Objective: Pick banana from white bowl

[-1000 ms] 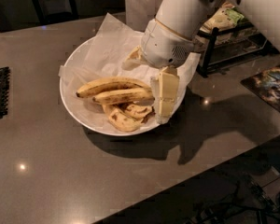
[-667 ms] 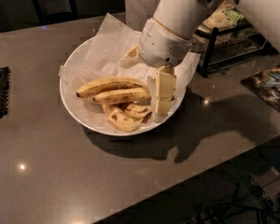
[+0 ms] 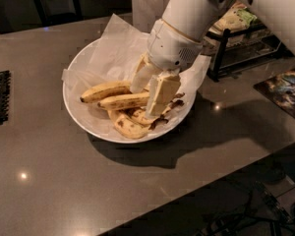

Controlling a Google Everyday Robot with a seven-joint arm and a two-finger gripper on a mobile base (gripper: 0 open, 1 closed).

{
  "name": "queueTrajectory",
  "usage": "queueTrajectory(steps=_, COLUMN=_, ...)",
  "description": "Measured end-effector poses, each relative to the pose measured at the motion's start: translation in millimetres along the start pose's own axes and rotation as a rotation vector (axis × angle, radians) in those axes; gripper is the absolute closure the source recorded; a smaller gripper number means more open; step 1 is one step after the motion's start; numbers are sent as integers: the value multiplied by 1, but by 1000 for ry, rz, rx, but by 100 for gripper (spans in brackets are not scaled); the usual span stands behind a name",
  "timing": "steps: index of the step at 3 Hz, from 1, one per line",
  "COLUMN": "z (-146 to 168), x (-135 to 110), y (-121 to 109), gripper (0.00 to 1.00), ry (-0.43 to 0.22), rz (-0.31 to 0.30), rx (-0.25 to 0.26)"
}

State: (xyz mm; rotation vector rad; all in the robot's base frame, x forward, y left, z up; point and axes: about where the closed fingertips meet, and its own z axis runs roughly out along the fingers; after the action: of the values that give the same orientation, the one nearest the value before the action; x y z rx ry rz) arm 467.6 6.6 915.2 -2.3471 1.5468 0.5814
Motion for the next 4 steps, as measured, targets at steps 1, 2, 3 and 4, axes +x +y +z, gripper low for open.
queueTrajectory(steps=1, z=1, x=-2, y=-6, gripper=65, ry=-2, rz=2, rx=22)
queueTrajectory(steps=2, z=4, x=1, y=-14, gripper=59, ry=12, rz=34, rx=56)
queueTrajectory(steps=3, z=9, x=3, y=-21, gripper=36, ry=25, rz=59, rx=74)
queueTrajectory(steps=4, z=12, x=5, y=-27, gripper=16, ry=33, rz=84, rx=90)
